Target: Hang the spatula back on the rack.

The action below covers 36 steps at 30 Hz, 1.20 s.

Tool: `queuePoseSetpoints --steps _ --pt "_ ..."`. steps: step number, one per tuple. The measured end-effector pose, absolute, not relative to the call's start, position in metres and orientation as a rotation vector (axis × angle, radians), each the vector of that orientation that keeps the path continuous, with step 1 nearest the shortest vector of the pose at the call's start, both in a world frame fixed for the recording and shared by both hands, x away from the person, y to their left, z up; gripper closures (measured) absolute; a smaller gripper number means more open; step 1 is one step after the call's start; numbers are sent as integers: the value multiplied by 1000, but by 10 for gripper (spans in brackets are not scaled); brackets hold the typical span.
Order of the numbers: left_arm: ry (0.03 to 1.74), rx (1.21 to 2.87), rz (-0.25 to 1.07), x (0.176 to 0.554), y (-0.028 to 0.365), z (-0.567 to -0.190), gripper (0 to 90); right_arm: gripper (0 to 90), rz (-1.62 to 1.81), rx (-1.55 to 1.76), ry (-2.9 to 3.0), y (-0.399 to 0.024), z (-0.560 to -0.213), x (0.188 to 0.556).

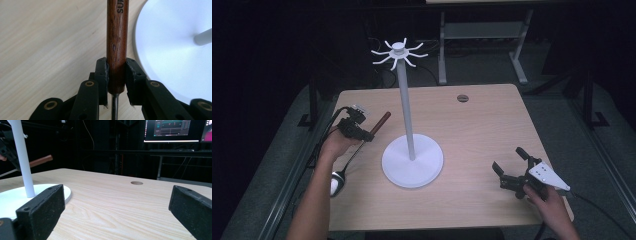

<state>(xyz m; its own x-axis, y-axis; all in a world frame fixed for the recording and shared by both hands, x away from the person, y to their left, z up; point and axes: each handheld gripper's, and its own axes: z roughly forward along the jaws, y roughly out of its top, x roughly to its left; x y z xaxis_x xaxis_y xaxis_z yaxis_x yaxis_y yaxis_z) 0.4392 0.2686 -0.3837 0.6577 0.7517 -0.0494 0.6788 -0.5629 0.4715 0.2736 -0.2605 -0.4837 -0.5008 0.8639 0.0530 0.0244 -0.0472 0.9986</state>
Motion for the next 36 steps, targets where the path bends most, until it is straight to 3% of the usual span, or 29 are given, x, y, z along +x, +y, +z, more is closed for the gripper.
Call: queuePoseSetpoints --steps 16,36 --pt "1042 2177 321 410 285 -360 733 0 1622 960 1570 -260 -484 274" --pt "915 1948 331 382 303 -335 734 0 1620 960 1571 -260 -484 274"
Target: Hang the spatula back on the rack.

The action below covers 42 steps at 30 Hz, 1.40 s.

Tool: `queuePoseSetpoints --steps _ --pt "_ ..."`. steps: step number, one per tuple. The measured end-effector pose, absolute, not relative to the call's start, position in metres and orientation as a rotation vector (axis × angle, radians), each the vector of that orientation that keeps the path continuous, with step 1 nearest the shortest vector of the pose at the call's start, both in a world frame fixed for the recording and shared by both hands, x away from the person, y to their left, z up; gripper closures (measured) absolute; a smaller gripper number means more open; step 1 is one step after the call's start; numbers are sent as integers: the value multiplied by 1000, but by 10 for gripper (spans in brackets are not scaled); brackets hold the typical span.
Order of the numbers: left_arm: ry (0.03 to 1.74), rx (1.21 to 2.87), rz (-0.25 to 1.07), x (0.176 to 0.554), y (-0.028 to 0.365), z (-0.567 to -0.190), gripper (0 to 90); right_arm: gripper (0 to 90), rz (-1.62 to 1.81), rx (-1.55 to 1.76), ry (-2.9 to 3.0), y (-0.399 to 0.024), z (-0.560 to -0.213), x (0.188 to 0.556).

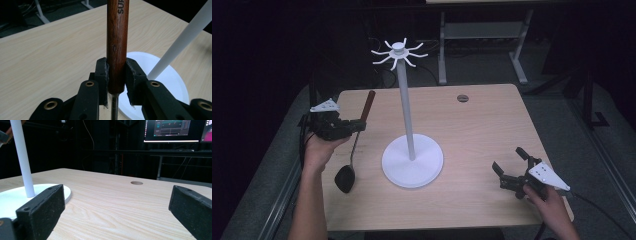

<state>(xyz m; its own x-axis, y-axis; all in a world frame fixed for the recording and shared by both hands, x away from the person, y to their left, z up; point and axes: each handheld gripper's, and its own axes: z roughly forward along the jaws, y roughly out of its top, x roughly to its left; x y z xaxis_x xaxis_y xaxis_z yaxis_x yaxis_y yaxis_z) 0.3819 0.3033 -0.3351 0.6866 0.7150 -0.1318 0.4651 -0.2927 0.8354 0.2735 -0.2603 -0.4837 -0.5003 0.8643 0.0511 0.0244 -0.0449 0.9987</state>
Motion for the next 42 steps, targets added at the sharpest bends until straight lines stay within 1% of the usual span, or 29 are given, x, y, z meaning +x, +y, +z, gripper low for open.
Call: queuePoseSetpoints --steps 11,23,30,42 --pt "844 1835 340 371 313 -320 735 0 1621 961 1570 -260 -484 274" --pt "743 1769 377 354 312 -292 735 0 1622 963 1569 -260 -484 274" --pt "653 1710 378 344 303 -271 734 1 1625 963 1569 -261 -484 274" --pt "524 1687 408 327 281 -243 735 0 1630 961 1570 -261 -484 274"
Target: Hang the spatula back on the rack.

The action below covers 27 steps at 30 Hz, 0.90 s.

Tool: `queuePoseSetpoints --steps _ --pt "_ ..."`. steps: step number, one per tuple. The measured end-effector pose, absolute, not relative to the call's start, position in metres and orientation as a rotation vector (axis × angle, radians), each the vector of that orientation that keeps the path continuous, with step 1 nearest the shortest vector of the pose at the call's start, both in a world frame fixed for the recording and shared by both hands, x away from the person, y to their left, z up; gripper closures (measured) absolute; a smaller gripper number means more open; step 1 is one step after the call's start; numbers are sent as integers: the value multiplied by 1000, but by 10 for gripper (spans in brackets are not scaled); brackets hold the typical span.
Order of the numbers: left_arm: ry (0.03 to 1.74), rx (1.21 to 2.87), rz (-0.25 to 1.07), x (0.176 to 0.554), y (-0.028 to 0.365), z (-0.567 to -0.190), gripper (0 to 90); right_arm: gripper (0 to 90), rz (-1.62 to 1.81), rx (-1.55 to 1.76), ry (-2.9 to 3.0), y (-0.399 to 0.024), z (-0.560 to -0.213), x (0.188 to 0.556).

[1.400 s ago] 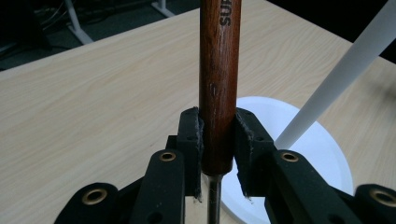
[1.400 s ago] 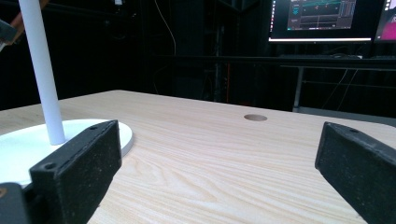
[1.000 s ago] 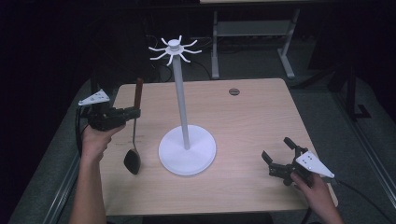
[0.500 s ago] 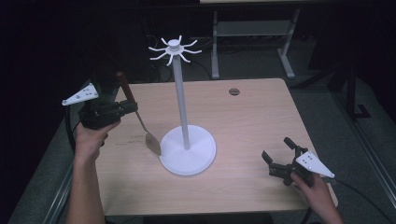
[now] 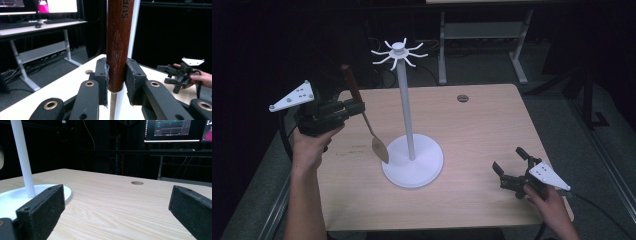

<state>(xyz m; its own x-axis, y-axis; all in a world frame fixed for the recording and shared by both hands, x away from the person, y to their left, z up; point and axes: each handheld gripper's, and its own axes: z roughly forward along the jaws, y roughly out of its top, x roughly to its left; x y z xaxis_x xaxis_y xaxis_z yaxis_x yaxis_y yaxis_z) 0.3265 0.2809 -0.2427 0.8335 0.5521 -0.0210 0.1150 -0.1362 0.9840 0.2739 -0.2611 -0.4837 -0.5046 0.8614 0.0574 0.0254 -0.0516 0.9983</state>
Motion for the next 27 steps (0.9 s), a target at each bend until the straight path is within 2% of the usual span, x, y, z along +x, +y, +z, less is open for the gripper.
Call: queuePoseSetpoints --steps 27 --pt "432 1729 400 334 246 -221 734 0 1623 963 1568 -261 -484 274"
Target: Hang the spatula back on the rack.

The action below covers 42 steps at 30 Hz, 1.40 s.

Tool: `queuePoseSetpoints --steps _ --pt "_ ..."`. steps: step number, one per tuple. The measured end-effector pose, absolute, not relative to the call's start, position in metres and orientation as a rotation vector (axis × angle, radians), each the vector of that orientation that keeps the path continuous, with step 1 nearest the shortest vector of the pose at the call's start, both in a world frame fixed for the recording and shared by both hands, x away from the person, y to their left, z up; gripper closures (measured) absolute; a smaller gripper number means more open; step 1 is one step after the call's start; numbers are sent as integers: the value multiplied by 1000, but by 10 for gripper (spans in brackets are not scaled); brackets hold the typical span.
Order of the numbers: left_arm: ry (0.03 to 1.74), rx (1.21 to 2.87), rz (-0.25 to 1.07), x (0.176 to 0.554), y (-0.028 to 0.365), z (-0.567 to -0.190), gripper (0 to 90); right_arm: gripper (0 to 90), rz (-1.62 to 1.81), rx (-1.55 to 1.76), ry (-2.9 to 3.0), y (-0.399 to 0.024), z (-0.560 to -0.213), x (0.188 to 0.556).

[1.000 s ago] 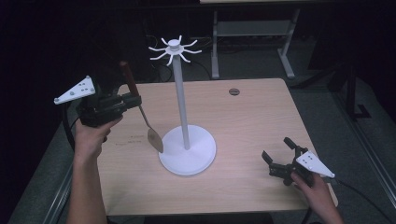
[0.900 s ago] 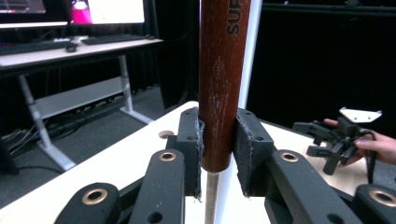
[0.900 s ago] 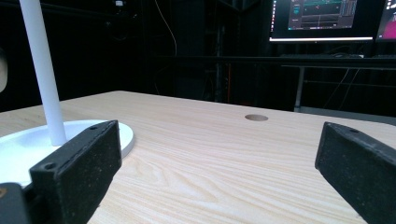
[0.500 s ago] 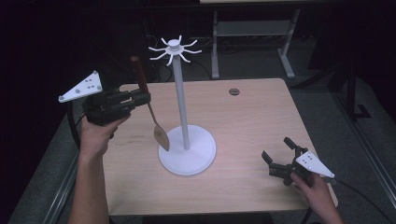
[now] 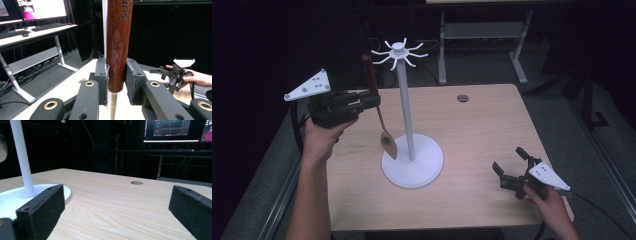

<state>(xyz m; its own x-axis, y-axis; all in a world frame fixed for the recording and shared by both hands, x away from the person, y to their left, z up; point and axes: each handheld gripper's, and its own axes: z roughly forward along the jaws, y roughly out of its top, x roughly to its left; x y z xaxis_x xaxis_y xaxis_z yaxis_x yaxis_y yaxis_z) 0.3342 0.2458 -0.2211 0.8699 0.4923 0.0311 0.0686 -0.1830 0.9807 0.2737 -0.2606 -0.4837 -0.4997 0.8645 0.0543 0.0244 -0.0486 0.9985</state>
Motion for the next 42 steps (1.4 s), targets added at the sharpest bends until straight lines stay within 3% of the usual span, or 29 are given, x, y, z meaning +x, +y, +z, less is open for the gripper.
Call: queuePoseSetpoints --steps 42 --pt "413 1757 358 351 227 -220 705 0 1623 961 1569 -260 -484 274"
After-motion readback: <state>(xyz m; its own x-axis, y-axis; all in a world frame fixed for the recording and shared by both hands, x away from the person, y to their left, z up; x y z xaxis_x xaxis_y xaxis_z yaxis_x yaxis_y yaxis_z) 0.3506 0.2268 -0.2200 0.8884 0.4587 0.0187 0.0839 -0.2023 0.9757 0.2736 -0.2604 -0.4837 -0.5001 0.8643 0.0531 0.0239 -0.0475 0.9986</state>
